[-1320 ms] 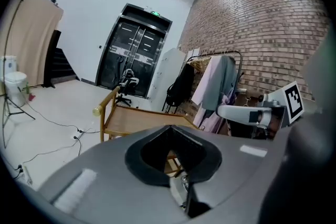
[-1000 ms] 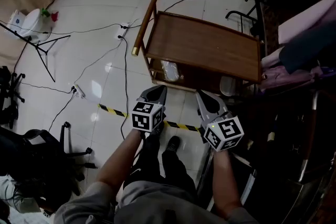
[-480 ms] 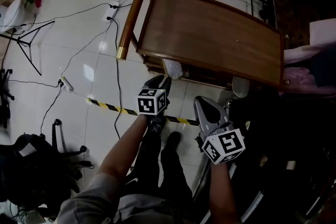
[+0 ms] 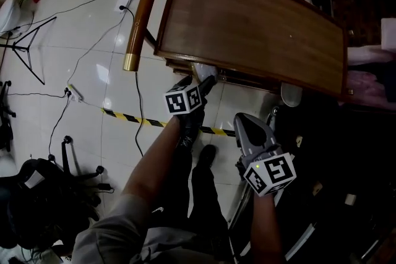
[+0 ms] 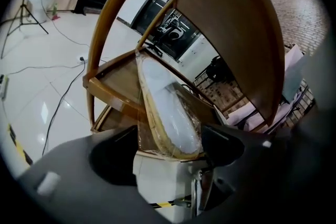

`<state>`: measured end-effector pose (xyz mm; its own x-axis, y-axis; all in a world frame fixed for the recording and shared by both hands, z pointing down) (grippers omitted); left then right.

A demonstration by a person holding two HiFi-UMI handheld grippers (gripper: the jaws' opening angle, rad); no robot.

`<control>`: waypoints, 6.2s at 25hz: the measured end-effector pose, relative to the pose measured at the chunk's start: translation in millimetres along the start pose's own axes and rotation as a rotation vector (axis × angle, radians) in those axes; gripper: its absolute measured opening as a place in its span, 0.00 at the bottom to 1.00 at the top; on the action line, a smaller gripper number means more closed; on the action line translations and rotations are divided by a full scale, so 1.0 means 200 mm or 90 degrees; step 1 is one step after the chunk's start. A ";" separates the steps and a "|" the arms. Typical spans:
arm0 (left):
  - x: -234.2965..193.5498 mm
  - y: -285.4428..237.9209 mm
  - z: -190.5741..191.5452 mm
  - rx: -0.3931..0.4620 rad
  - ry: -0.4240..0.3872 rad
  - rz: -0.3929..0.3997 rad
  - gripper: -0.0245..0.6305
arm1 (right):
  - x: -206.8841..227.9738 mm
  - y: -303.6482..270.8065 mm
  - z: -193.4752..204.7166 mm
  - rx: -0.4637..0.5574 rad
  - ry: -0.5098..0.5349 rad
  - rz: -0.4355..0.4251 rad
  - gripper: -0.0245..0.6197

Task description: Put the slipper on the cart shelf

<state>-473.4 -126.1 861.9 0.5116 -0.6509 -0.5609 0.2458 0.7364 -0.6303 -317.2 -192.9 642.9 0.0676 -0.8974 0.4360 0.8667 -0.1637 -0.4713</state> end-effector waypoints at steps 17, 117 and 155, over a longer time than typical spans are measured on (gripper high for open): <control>0.23 0.22 0.04 -0.086 -0.038 0.057 0.16 | 0.04 0.15 -0.10 0.010 -0.022 0.047 0.04; 3.13 1.75 2.02 -0.270 -0.908 0.794 0.37 | -1.21 3.43 1.08 0.471 -0.310 0.946 0.04; 3.13 2.38 1.54 -0.164 -0.847 0.930 0.05 | -1.13 3.39 0.82 0.521 -0.199 0.800 0.04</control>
<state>217.2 -126.4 375.9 0.3885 0.9211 -0.0262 -0.8912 0.3684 -0.2647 336.4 -34.4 350.7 0.9497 -0.1425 0.2789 0.1907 0.9695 -0.1541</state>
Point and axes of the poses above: the fingertips, and each gripper's own axes: y backward along the fingers, x to its right, z out of its underside, the point moved 5 cm from there along y, backward along the fingers, and after that the axes turned 7 degrees about -y, right-handed, at the moved point
